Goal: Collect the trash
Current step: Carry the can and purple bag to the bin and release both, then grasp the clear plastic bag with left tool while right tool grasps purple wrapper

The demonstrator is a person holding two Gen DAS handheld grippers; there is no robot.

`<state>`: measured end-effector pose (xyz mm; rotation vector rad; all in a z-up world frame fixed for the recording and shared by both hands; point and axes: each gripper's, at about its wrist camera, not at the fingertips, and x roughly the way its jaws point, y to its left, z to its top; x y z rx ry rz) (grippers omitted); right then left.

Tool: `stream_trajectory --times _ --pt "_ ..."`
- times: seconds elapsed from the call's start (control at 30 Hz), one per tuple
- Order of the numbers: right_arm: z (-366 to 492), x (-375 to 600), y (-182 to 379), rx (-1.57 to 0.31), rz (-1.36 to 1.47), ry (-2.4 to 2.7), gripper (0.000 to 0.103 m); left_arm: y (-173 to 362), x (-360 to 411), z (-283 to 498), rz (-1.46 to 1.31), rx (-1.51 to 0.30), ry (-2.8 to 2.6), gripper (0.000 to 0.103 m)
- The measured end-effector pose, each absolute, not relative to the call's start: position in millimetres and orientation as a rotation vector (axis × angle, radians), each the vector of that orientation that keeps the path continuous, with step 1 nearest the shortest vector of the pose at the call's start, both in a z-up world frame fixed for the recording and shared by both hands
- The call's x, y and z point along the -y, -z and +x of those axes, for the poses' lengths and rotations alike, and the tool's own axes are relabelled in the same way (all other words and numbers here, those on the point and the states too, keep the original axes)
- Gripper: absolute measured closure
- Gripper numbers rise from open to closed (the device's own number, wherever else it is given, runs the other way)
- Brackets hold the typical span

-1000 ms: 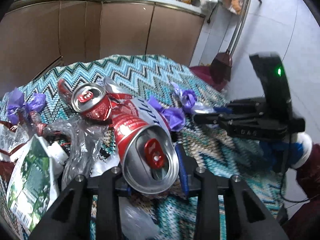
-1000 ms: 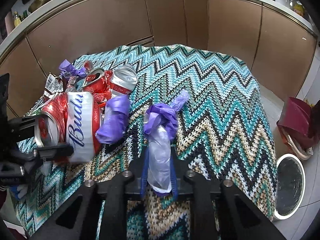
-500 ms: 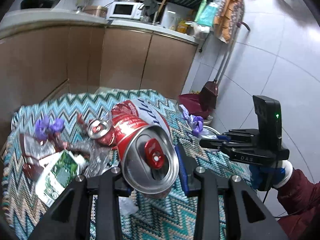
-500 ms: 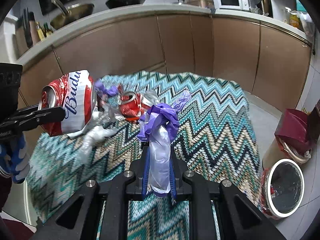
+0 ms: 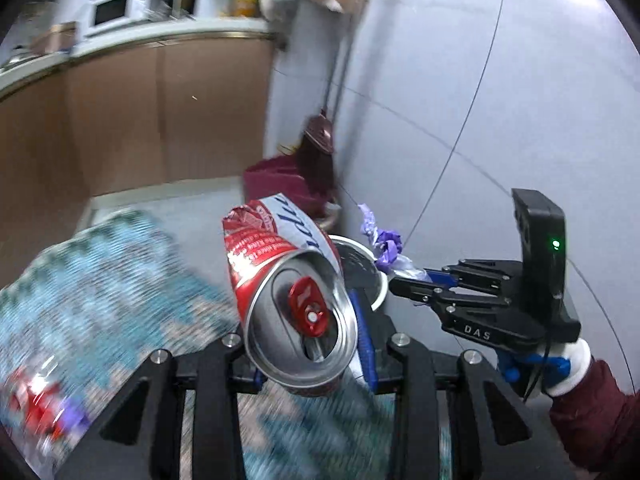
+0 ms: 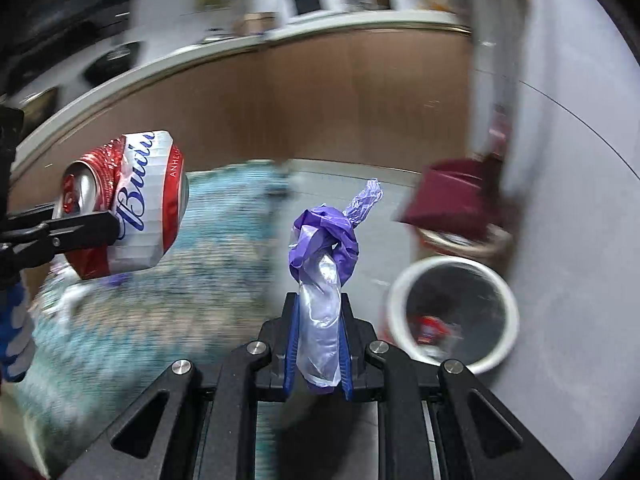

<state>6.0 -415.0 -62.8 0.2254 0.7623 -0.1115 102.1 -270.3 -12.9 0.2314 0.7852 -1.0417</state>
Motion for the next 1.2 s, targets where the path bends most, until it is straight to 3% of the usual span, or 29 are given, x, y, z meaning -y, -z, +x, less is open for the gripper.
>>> stream_trajectory --times 0.37,0.5,0.57,0.6,0.87,1.2 --pt "63 551 161 -0.882 0.335 0.302 0.084 105 462 172 0.316 -0.971 1.09 0.069" --pt "76 578 185 -0.9 0.357 0.337 0.073 134 494 183 0.331 -1.025 1.068 0.065" --pt "74 585 190 -0.9 0.359 0.347 0.06 142 499 186 0.321 -1.033 1.062 0.055" --pt "74 587 191 -0.903 0.354 0.358 0.059 144 501 187 0.314 -1.034 1.063 0.054" --pt "56 573 174 -0.889 0.342 0.385 0.059 111 478 173 0.275 -0.955 1.056 0.054" --pt "11 487 88 -0.772 0.252 0.309 0.059 33 371 118 0.201 -0.798 1.029 0.054"
